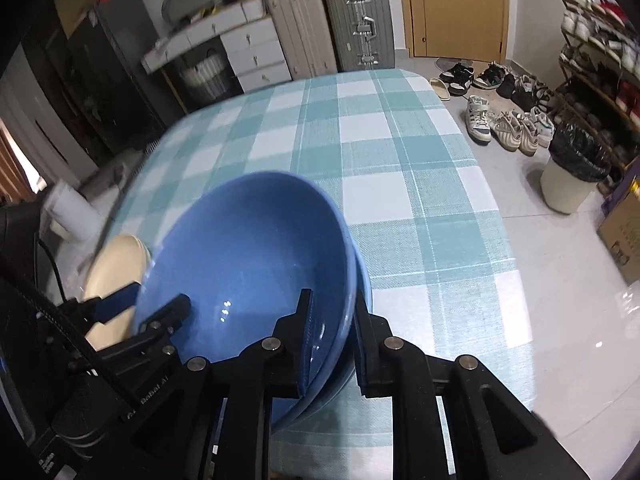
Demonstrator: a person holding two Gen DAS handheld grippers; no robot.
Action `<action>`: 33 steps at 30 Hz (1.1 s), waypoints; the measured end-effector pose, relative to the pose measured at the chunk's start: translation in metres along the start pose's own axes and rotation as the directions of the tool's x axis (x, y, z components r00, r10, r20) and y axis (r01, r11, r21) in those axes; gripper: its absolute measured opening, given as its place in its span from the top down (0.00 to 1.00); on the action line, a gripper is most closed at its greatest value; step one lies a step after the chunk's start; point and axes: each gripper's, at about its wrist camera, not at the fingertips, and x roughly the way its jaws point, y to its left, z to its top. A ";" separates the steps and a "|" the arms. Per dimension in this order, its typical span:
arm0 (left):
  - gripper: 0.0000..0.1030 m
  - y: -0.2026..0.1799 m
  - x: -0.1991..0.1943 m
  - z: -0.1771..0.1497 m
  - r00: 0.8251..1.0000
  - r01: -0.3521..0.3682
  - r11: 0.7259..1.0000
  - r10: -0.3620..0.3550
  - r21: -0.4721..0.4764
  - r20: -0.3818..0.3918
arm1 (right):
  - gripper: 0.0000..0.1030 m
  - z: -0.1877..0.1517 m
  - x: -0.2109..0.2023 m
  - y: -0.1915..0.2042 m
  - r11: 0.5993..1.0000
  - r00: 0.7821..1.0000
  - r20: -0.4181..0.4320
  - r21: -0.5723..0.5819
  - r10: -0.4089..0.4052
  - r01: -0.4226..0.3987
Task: Organize plates and bowls
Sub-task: 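Open both grippers to release the bowl onto the stack, then close both grippers on the rim of the three-bowl stack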
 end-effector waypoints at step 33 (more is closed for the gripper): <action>0.49 0.022 0.010 0.000 0.996 0.089 0.993 -0.089 -0.079 -0.003 | 0.23 0.008 -0.006 -0.027 0.999 0.999 -0.036 0.046 -0.001 0.002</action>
